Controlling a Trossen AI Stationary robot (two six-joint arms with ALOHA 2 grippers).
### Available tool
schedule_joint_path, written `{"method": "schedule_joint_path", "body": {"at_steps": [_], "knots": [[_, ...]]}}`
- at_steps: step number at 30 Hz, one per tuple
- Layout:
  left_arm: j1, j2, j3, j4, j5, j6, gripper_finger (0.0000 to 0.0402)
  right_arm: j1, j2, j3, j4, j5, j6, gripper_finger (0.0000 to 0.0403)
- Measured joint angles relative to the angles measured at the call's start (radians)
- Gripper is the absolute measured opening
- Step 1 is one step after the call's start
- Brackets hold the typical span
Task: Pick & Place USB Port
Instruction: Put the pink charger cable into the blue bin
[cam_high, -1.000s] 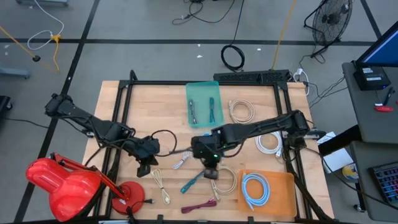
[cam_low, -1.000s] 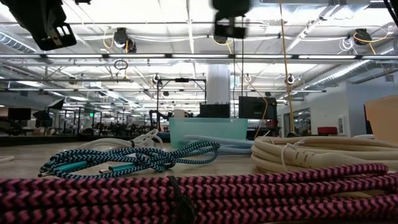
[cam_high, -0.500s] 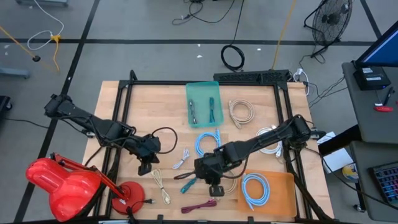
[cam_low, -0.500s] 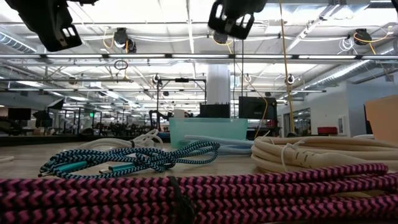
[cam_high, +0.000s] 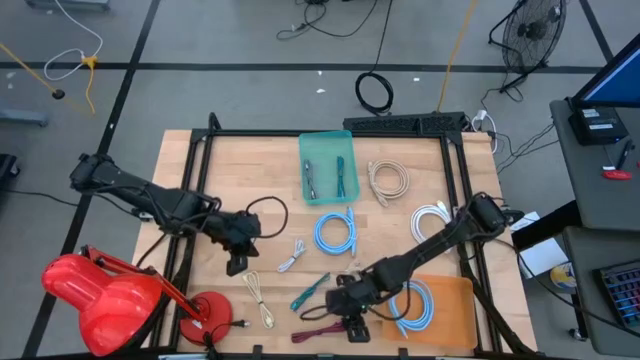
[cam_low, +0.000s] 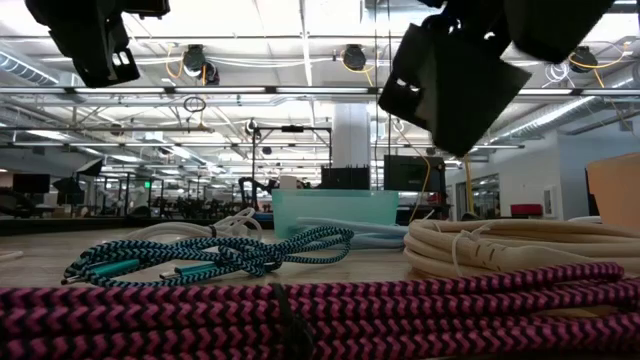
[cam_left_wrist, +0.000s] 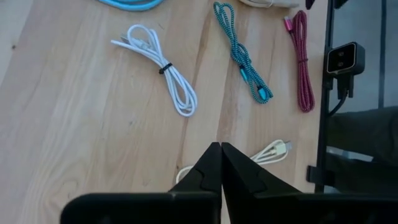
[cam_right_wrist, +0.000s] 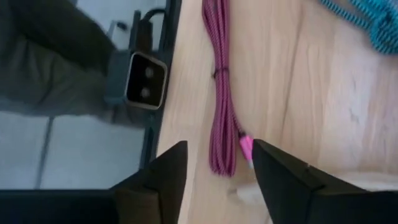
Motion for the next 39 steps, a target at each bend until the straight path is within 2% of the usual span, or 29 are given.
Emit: {"method": "schedule_joint_path", "body": {"at_steps": [4,13,21,26,32,36,39], "knots": [[0.028,0.0,0.0,-0.012,0.021,0.001,0.0008,0.011,0.0,-0.023,0.081,0.087,-0.007,0.019],[0.093,0.0,0.0,-0.033,0.088,0.011,0.0007,0.055,0.091,-0.03,0.115,0.056,0.052,0.0189],[0.121,0.0,0.0,-0.074,0.092,0.018,0.0005,0.08,0.152,-0.025,0.134,0.065,0.096,0.0182],[0.128,0.0,0.0,-0.071,0.09,0.02,0.0005,0.069,0.154,-0.025,0.124,0.082,0.113,0.0136],[0.127,0.0,0.0,-0.078,0.091,0.032,0.001,0.036,0.148,-0.026,0.093,0.021,0.127,0.0021],[0.127,0.0,0.0,-0.084,0.09,0.035,0.0003,-0.002,0.103,-0.03,0.036,0.029,0.143,0.0016],[0.127,0.0,0.0,-0.084,0.09,0.036,0.0006,-0.063,0.02,-0.034,-0.021,0.04,0.145,0.001]]}}
